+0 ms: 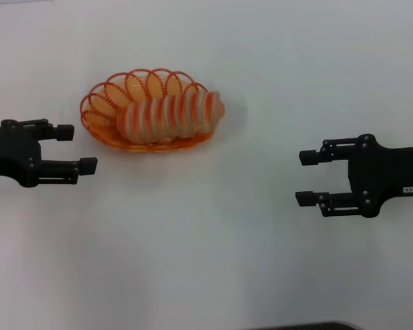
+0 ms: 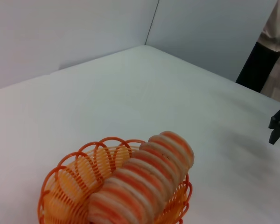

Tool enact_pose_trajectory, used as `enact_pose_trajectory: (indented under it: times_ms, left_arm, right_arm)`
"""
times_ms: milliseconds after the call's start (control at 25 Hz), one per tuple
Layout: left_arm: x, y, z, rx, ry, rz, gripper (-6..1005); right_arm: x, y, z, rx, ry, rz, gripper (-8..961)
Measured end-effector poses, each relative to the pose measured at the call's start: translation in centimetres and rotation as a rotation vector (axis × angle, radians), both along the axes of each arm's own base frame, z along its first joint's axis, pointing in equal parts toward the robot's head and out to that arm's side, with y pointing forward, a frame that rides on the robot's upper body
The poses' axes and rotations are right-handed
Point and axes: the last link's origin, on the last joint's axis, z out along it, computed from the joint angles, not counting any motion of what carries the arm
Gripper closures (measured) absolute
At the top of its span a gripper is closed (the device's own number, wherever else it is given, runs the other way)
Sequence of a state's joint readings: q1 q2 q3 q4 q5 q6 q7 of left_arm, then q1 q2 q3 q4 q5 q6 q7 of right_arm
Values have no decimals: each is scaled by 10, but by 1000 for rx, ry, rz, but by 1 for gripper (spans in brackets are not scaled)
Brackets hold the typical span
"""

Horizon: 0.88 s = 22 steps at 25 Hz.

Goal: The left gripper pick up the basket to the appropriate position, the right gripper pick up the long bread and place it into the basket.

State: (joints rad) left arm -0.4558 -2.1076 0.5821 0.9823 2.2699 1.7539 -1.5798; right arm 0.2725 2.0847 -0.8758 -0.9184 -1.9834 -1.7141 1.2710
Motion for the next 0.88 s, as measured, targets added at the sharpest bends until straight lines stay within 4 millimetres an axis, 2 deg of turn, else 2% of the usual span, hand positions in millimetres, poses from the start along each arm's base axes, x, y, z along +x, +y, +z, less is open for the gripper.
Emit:
enact_pose_trajectory:
  times_ms: [880]
  left_arm:
    - [-2, -1, -4, -16, 5, 8, 145]
  right_arm:
    - [2, 11, 3, 52, -19, -26, 263]
